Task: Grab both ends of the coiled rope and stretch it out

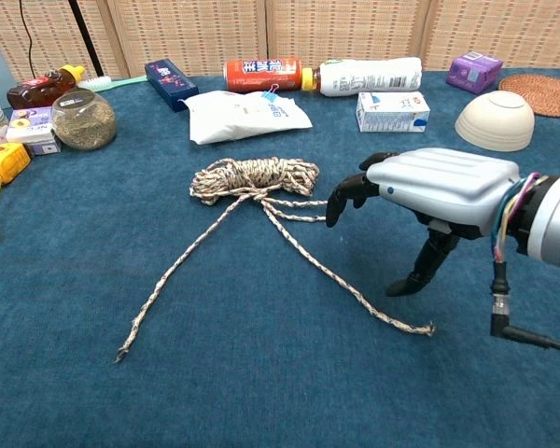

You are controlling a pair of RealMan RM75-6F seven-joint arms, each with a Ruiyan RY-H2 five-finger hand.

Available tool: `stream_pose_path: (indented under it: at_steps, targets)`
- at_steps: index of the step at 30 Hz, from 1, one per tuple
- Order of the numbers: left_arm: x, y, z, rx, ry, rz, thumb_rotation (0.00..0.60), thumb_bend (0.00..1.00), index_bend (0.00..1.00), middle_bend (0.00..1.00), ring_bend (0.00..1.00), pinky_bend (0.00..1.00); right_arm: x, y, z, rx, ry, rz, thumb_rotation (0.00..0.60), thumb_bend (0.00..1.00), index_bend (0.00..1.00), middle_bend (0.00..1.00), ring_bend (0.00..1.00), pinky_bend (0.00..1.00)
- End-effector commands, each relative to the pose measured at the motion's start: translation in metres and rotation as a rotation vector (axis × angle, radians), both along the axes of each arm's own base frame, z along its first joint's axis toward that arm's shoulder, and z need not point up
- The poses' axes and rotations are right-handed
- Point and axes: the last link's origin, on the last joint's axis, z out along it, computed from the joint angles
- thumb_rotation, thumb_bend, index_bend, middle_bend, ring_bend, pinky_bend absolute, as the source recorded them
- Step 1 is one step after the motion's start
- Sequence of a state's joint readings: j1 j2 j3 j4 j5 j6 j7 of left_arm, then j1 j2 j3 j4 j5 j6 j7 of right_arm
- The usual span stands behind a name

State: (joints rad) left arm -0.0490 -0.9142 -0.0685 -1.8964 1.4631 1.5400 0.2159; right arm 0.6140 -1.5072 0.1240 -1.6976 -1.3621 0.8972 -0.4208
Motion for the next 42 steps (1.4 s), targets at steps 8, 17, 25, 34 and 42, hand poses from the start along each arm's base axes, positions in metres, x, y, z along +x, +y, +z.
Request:
stream_pose_path:
  at_steps: [8,17,25,34,42]
  targets:
    - [-0.002,-0.002,0.000,-0.002,-0.015,0.001,0.600,0.27,0.27,0.12,0.11,0.00,0.014,0.014,-0.022,0.021,0.015,0.017,0.573,0.09,0.23,0.19,0.21,0.00]
    - [-0.004,-0.006,0.000,-0.002,-0.028,-0.002,0.600,0.27,0.27,0.12,0.11,0.00,0.016,0.019,-0.034,0.008,0.042,0.029,0.564,0.09,0.21,0.17,0.19,0.00]
    - [-0.004,-0.007,0.000,-0.002,-0.031,-0.006,0.600,0.27,0.27,0.12,0.11,0.00,0.002,0.019,-0.036,-0.011,0.064,-0.004,0.564,0.09,0.20,0.16,0.19,0.00]
    - [-0.001,-0.005,0.000,-0.007,-0.028,-0.020,0.600,0.27,0.27,0.12,0.11,0.00,-0.007,0.015,-0.037,-0.045,0.083,-0.009,0.566,0.09,0.20,0.16,0.19,0.00]
    - [0.002,-0.002,-0.003,-0.014,-0.032,-0.032,0.600,0.27,0.27,0.12,0.11,0.00,-0.019,-0.001,-0.027,-0.112,0.109,-0.028,0.574,0.09,0.20,0.16,0.19,0.00]
